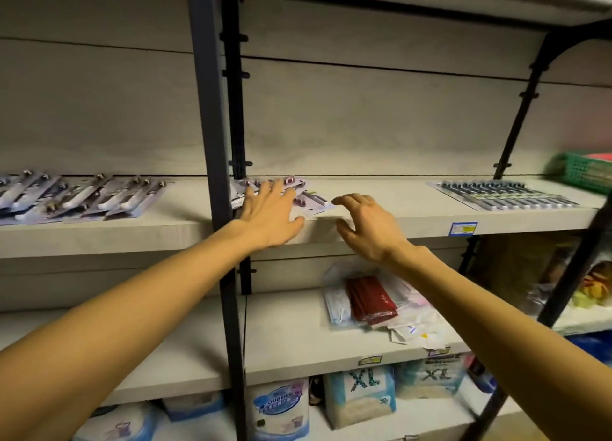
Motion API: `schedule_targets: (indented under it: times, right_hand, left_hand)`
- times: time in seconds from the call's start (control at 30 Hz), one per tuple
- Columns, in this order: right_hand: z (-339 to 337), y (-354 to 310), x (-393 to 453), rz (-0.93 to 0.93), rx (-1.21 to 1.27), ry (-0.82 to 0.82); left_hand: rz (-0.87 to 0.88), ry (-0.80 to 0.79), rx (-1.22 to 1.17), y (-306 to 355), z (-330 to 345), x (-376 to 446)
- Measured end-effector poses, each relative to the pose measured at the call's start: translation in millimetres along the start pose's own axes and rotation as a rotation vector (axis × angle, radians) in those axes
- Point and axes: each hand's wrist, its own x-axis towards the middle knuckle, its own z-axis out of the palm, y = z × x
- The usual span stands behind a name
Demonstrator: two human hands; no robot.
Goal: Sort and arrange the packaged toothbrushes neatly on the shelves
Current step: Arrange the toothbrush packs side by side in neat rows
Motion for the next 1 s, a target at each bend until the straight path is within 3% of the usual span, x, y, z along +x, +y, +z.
schedule_targets:
  times: [0.13,0.33,0.43,0.67,1.0]
  right_hand:
    - [16,16,40,-0.014,0.005,-0.081]
    - [40,24,95,-0.051,0.098,-0.276]
    - [47,33,98,-0.044,0.078,-0.311]
    - [29,81,82,0.019,-0.066,-0.06]
    - [0,174,73,0.096,-0.16,0.013]
  left_hand:
    - [-0.174,0.005,0.012,-12,8,48]
    - [-0.399,-0.15,-0.163,-36,49,85]
    - [-0.355,-0.077,-0.111,-35,62,95]
    - [-0.207,0.027,-0.315,-10,61,111]
    - [-0.141,-0.128,-0.331,62,50,181]
